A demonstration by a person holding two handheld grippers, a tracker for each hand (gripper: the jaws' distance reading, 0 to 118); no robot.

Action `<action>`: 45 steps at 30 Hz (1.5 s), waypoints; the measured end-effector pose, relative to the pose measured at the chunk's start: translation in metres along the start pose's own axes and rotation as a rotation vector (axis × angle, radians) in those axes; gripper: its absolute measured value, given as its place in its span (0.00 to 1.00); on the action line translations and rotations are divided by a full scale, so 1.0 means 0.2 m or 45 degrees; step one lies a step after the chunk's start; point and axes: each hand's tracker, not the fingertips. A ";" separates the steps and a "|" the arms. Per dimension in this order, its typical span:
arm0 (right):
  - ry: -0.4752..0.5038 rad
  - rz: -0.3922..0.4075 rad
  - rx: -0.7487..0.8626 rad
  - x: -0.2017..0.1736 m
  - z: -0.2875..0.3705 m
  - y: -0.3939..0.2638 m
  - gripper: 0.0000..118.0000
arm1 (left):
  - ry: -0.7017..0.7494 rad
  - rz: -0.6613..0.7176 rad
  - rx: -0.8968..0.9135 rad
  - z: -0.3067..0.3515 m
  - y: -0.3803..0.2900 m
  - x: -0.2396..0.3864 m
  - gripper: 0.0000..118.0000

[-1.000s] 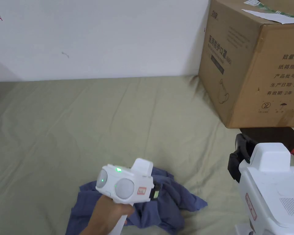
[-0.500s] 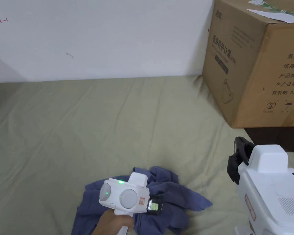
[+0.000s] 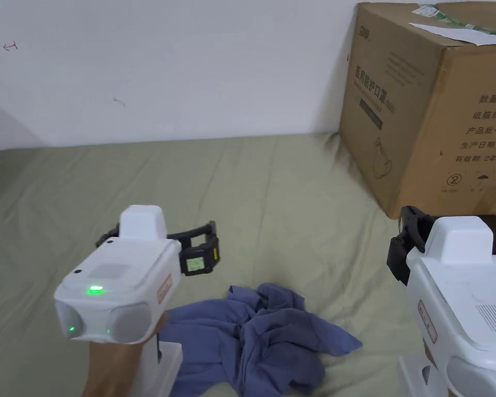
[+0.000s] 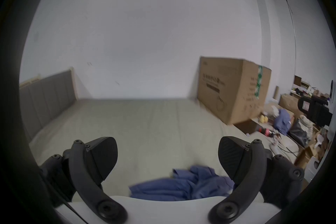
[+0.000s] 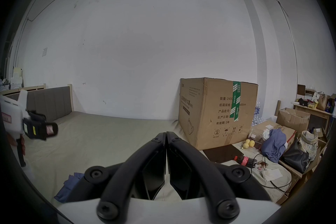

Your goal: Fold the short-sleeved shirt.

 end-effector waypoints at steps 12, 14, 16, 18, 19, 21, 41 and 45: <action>0.031 0.000 0.022 -0.06 0.00 0.03 0.00 | 0.152 0.007 0.076 0.09 -0.04 -0.21 0.00; 0.035 -0.001 0.021 -0.07 0.00 0.03 0.00 | 0.167 0.006 0.039 0.09 -0.06 -0.22 0.00; 0.039 -0.001 0.017 -0.07 -0.01 0.02 0.00 | 0.184 0.014 -0.071 0.06 -0.09 -0.24 0.00; 0.041 -0.002 0.007 -0.08 -0.01 0.01 0.00 | 0.172 0.069 -0.235 0.01 -0.15 -0.28 0.00; 0.043 -0.002 0.002 -0.08 -0.01 0.00 0.00 | 0.153 0.104 -0.314 -0.01 -0.20 -0.31 0.00; 0.046 0.003 -0.011 -0.08 -0.02 -0.02 0.00 | 0.137 0.146 -0.457 -0.04 -0.31 -0.34 0.00; 0.088 0.015 -0.125 -0.13 -0.09 -0.16 0.00 | 0.187 0.262 -1.087 -0.13 -1.08 -0.37 0.90; 0.083 0.017 -0.146 -0.11 -0.10 -0.19 0.00 | 0.195 0.273 -1.130 -0.17 -1.15 -0.35 0.38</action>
